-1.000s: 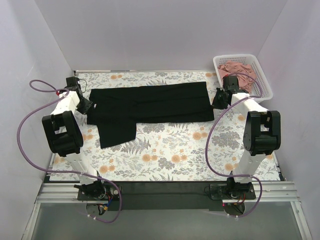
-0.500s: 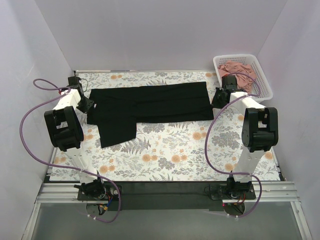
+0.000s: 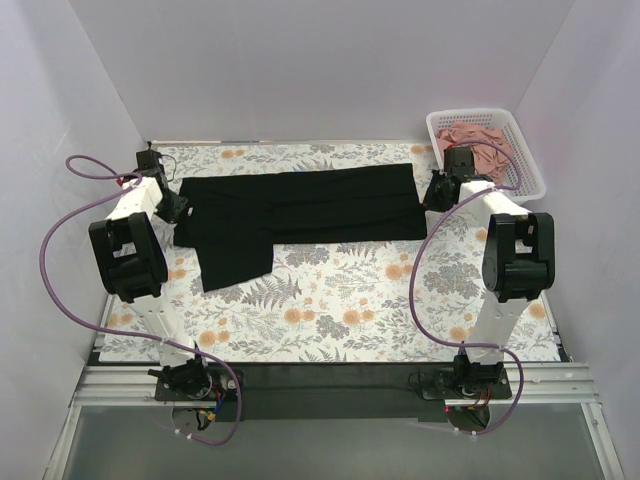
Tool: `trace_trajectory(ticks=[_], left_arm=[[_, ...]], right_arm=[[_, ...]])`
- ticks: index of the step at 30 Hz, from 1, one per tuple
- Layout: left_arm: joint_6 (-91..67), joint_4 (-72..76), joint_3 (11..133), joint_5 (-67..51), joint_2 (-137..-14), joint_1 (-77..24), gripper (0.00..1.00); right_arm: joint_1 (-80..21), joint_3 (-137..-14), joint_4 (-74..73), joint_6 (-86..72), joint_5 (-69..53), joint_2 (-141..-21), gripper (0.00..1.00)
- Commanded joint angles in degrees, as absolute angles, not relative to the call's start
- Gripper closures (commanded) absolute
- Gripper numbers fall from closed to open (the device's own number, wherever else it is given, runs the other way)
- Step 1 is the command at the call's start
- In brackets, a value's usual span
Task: Fold and stack the t-shirts
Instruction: Fold the tshirt
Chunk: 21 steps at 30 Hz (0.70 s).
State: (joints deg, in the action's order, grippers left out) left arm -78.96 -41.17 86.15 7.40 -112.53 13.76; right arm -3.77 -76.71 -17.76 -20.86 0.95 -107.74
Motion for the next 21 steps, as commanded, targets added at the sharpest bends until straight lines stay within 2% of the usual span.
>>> trace_trajectory(ticks=[1,6,9,11,14,17,18,20,21], left_arm=[[-79.54,-38.67,87.01,9.76,-111.62,14.15,1.0],[-79.54,-36.83,86.22,8.62,-112.76,14.15,1.0],[-79.37,-35.34,84.91,8.35,-112.5,14.15,0.94],[-79.28,-35.07,84.46,8.35,-112.32,14.06,0.86],[-79.19,-34.81,84.46,8.52,-111.71,13.98,0.77],[-78.75,-34.8,84.99,8.61,-110.48,13.89,0.63],[-78.58,-34.89,84.9,8.7,-109.35,13.63,0.55],[-78.66,-35.07,84.2,8.7,-107.67,13.45,0.47],[-78.75,-34.98,83.68,8.79,-105.49,13.1,0.38]], right_arm=[[-3.25,-79.19,-15.12,-20.65,3.6,-109.59,0.99],[-3.34,-79.01,-13.98,-20.3,3.34,-111.53,0.99],[-3.25,-79.1,-13.36,-19.43,2.2,-112.58,0.98],[-3.25,-79.19,-13.01,-19.07,1.5,-112.76,0.89],[-3.34,-79.63,-12.83,-18.28,0.44,-112.76,0.84],[-3.6,-80.24,-12.83,-17.41,-1.3,-111.54,0.62],[-4.04,-80.33,-12.83,-17.14,-1.75,-110.58,0.58],[-4.48,-80.25,-12.92,-16.26,-2.46,-109.52,0.48],[-5.27,-80.07,-12.83,-16.0,-3.07,-108.03,0.45]])
